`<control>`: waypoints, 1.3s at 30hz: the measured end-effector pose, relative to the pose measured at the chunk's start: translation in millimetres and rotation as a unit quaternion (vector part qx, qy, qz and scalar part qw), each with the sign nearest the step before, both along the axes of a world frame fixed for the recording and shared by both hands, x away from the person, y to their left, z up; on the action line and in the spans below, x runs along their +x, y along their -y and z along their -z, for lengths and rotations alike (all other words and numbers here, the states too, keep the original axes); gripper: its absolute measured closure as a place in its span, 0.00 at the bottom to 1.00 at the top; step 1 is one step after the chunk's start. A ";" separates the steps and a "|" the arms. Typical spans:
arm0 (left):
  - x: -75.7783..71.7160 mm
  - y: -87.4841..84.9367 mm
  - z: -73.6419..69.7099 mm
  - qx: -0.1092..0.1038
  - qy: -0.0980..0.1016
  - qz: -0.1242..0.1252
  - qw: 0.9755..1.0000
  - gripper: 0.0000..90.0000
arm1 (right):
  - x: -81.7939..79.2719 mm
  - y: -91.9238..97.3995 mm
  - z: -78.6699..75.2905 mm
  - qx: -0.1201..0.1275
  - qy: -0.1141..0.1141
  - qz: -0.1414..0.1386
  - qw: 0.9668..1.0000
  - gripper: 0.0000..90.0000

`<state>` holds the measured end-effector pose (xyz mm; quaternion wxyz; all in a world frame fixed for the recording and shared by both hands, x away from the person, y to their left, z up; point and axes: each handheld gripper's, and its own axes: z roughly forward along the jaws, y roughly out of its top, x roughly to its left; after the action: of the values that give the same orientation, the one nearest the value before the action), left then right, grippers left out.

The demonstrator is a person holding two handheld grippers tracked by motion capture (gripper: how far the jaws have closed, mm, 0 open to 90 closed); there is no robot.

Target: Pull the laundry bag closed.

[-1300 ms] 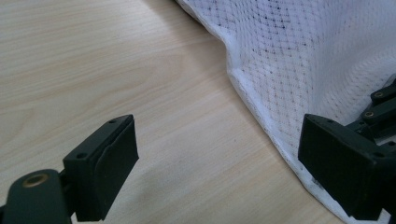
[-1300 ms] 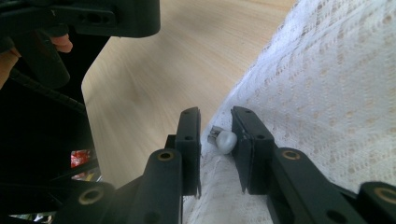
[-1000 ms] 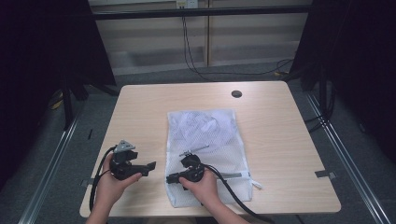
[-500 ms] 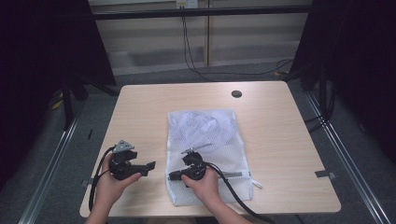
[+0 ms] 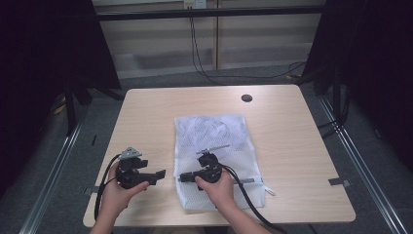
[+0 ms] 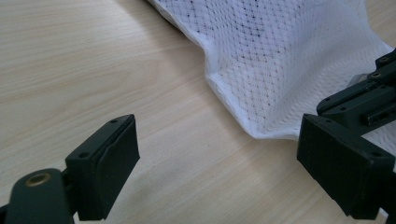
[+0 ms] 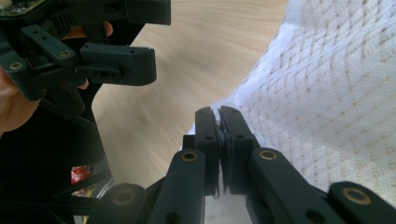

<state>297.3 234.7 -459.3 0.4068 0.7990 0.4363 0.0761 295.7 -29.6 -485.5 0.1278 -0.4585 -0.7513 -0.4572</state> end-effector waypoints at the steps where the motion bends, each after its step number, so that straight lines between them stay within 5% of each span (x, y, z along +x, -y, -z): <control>1: -0.2 0.5 0.1 -0.002 -0.003 0.001 1.000 0.14 | -0.1 0.4 -0.7 0.000 -0.002 0.002 1.000 0.97; 8: -2.9 3.6 -1.1 -0.021 -0.021 0.025 0.999 0.14 | 1.7 3.9 -3.5 0.010 0.005 0.012 1.000 0.97; 15: -6.6 15.4 4.1 -0.051 -0.062 0.049 0.996 0.14 | 3.1 7.2 -6.3 0.014 0.012 0.023 1.000 0.97; 19: -5.7 18.0 6.8 -0.073 -0.070 0.045 0.994 0.14 | 3.1 8.0 -7.8 0.015 0.014 0.025 0.999 0.97; 31: -5.5 27.9 10.5 -0.068 -0.076 0.059 0.993 0.14 | 4.6 9.0 -14.6 0.015 0.022 0.026 0.999 0.97; 36: -5.7 36.0 11.4 -0.090 -0.080 0.067 0.990 0.15 | 4.6 8.9 -17.0 0.014 0.027 0.026 0.999 0.97; 39: -5.6 38.1 12.1 -0.087 -0.082 0.074 0.990 0.17 | 4.4 9.2 -18.4 0.015 0.029 0.027 0.999 0.97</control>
<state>291.7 196.7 -471.4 0.4420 0.7943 0.4127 -0.0586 300.1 -38.8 -467.1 0.1011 -0.4629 -0.7351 -0.4849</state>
